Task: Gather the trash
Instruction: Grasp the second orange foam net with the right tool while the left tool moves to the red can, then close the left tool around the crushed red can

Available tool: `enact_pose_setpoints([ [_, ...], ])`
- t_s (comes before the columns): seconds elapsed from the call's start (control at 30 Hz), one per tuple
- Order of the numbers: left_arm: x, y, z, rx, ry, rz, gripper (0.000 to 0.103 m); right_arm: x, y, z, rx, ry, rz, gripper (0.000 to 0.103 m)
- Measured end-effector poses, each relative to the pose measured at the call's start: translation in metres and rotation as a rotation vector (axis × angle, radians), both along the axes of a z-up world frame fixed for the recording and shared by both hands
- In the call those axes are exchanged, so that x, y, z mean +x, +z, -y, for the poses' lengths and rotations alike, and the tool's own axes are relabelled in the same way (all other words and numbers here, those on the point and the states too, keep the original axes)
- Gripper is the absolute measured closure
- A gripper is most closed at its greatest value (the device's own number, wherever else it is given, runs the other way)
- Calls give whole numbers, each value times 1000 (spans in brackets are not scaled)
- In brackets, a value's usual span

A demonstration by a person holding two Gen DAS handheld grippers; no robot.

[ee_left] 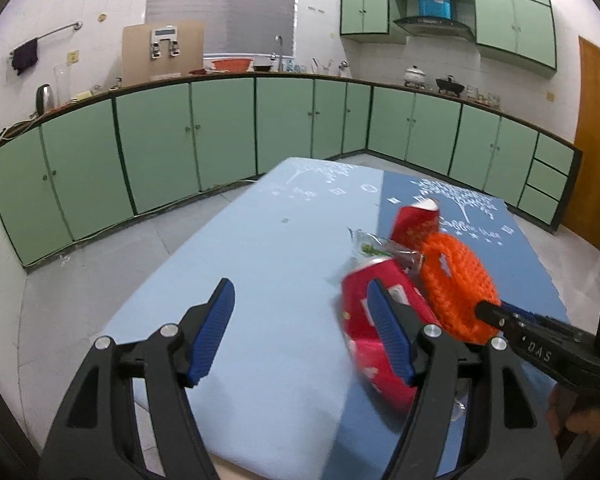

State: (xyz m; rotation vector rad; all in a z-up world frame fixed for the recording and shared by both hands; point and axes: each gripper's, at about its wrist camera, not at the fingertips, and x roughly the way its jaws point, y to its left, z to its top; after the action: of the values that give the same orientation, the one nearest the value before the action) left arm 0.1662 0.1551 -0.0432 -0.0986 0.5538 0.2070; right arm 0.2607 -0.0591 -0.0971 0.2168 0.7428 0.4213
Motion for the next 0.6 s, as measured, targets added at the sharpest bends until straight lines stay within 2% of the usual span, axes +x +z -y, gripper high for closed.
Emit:
enact_pose_setpoints([
  [0.1,3,-2,13,-8,-33,-13,33,-6,5,11,14,-15,18,85],
  [0.3,21,-5,37,-23,-68,-19,29,-25,25,44,15,-65,87,86],
  [0.47,39,-7,61,-28,-32,-25,29,-33,38,70,-6,-124,130,86],
  [0.6,34,-18,76,-30,17,-46,29,-36,41,88,-4,-162,139,86],
])
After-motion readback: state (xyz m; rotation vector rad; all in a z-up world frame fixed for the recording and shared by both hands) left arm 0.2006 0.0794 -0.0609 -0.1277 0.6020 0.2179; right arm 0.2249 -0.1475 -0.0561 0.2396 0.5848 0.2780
